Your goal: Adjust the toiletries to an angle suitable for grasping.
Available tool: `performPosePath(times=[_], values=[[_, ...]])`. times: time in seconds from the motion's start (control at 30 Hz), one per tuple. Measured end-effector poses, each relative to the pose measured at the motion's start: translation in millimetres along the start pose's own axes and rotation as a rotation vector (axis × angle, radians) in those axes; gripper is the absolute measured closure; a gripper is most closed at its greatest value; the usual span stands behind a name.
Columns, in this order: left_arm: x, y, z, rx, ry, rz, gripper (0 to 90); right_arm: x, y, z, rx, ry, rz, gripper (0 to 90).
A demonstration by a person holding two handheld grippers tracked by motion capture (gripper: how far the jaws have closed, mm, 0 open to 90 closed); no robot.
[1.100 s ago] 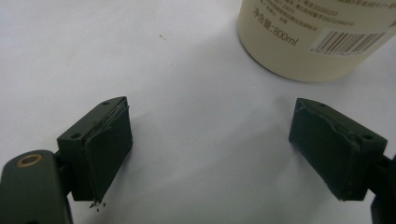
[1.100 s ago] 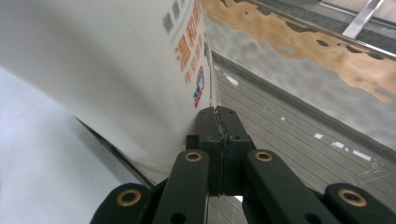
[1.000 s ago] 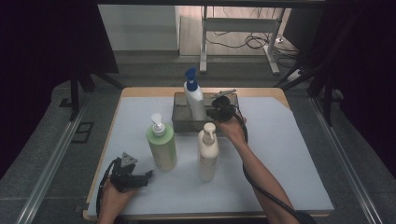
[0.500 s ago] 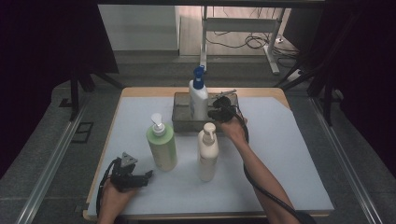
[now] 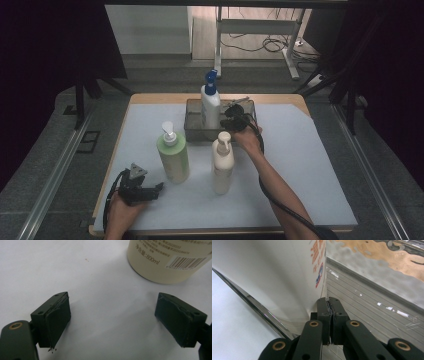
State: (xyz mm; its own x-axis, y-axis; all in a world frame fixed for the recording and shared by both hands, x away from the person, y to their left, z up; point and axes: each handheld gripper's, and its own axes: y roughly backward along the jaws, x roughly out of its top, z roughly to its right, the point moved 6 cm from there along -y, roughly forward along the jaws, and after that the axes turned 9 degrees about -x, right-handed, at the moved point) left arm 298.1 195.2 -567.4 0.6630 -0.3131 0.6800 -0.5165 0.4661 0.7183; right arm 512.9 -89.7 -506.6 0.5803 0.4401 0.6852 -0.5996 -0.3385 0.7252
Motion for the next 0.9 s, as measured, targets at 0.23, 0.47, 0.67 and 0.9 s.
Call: performPosePath(times=[0.23,0.47,0.67,0.9], values=[[0.0,-0.1,0.0,0.0,0.0,0.001,13.3,3.7,-2.7,-7.2,0.008,0.006,0.0,87.5],[0.0,0.0,0.0,0.0,0.0,0.0,13.3,6.3,-5.3,-13.1,0.014,0.016,-0.005,87.5],[0.0,-0.1,0.0,0.0,0.001,0.001,13.3,10.3,-7.6,-18.1,0.015,0.015,-0.006,85.5],[0.0,0.1,-0.1,-0.001,0.001,0.001,13.3,20.6,-11.6,-14.1,0.014,-0.015,-0.008,88.1]])
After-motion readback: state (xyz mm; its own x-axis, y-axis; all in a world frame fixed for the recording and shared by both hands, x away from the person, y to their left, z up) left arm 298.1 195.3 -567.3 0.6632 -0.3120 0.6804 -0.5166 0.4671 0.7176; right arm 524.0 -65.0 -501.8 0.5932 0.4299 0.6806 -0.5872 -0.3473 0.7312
